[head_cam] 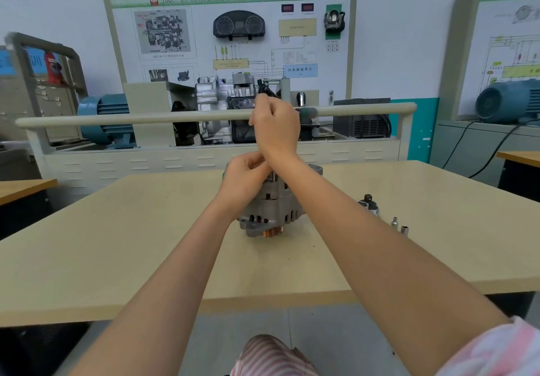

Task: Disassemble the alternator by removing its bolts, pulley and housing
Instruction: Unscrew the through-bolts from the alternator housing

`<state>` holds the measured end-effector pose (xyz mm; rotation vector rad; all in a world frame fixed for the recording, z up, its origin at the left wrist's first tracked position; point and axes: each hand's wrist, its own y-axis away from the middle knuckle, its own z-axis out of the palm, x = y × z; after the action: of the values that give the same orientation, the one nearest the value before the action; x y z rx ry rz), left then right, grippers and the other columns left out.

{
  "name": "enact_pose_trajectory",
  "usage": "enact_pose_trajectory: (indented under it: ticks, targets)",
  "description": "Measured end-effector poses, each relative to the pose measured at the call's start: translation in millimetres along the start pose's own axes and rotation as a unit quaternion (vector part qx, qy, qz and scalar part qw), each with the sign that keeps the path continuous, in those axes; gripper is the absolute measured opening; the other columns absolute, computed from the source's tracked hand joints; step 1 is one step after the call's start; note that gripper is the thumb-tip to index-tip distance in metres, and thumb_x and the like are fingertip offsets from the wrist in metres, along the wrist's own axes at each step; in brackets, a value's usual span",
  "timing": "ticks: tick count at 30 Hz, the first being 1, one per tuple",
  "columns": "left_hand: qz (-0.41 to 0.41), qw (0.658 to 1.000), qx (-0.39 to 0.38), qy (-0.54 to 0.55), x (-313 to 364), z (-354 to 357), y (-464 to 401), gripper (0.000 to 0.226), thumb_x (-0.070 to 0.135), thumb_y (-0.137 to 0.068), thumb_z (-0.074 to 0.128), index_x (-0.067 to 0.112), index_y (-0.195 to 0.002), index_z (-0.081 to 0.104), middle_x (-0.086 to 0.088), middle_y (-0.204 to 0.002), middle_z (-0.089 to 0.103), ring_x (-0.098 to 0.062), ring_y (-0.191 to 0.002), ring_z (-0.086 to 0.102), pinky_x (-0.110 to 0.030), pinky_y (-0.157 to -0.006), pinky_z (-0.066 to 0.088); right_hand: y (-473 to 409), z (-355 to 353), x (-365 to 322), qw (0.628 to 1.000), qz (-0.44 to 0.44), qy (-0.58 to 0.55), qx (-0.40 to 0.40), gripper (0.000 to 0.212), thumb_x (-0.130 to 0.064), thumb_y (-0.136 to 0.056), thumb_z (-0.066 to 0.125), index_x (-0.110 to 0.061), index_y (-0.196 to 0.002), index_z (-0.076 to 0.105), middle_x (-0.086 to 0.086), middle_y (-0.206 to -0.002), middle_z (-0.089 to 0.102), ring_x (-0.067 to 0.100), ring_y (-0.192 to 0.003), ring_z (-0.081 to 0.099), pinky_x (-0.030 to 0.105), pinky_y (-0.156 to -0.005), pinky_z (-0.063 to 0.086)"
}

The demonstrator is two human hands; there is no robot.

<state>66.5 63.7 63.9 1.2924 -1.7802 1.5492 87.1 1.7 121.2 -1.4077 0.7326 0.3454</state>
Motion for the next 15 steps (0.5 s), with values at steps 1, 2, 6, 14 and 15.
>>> enact_pose_trajectory:
  ticks: [1, 2, 6, 14, 15]
  targets:
    - [0.007, 1.000, -0.004, 0.009, 0, 0, 0, 0.021, 0.017, -0.092, 0.058, 0.028, -0.079, 0.070, 0.008, -0.075, 0.071, -0.010, -0.078, 0.065, -0.027, -0.073, 0.050, -3, -2, -1, 0.997, 0.034, -0.062, -0.015, 0.045, -0.027, -0.084, 0.038, -0.006, -0.045, 0.046, -0.001, -0.043, 0.041, 0.012, -0.049, 0.038, 0.028, -0.058, 0.035]
    - [0.013, 1.000, -0.008, 0.016, 0, 0, 0, 0.018, 0.020, -0.093, 0.057, 0.028, -0.084, 0.071, 0.008, -0.081, 0.073, -0.009, -0.083, 0.067, -0.025, -0.076, 0.050, -7, -4, 0, 0.990, 0.065, -0.123, -0.031, 0.050, -0.023, -0.088, 0.038, -0.007, -0.041, 0.045, -0.002, -0.041, 0.043, 0.010, -0.047, 0.040, 0.026, -0.058, 0.037]
    - [0.021, 0.999, -0.017, 0.019, -1, -1, -1, 0.020, 0.022, -0.094, 0.056, 0.032, -0.086, 0.071, 0.011, -0.088, 0.074, -0.004, -0.089, 0.068, -0.022, -0.083, 0.050, -22, -10, 5, 0.936, 0.153, -0.306, -0.086, 0.068, -0.019, -0.096, 0.029, -0.015, -0.029, 0.042, 0.000, -0.036, 0.043, 0.013, -0.046, 0.044, 0.023, -0.068, 0.045]
    - [0.000, 1.000, 0.004, 0.011, -2, -3, -2, 0.032, 0.002, -0.091, 0.054, 0.019, -0.065, 0.061, 0.014, -0.053, 0.062, 0.004, -0.053, 0.055, -0.017, -0.052, 0.044, 3, 2, 12, 0.996, -0.078, 0.043, -0.012, 0.040, -0.017, -0.092, 0.038, -0.006, -0.057, 0.054, -0.001, -0.056, 0.050, 0.013, -0.059, 0.047, 0.026, -0.068, 0.043]
    - [-0.011, 1.000, 0.018, 0.000, -3, -3, -3, 0.034, -0.001, -0.090, 0.051, 0.017, -0.062, 0.054, 0.011, -0.051, 0.058, 0.002, -0.051, 0.050, -0.017, -0.048, 0.040, 8, 5, 13, 0.972, -0.147, 0.185, 0.015, 0.030, -0.018, -0.088, 0.042, -0.006, -0.065, 0.056, 0.002, -0.064, 0.051, 0.018, -0.068, 0.047, 0.031, -0.077, 0.040]
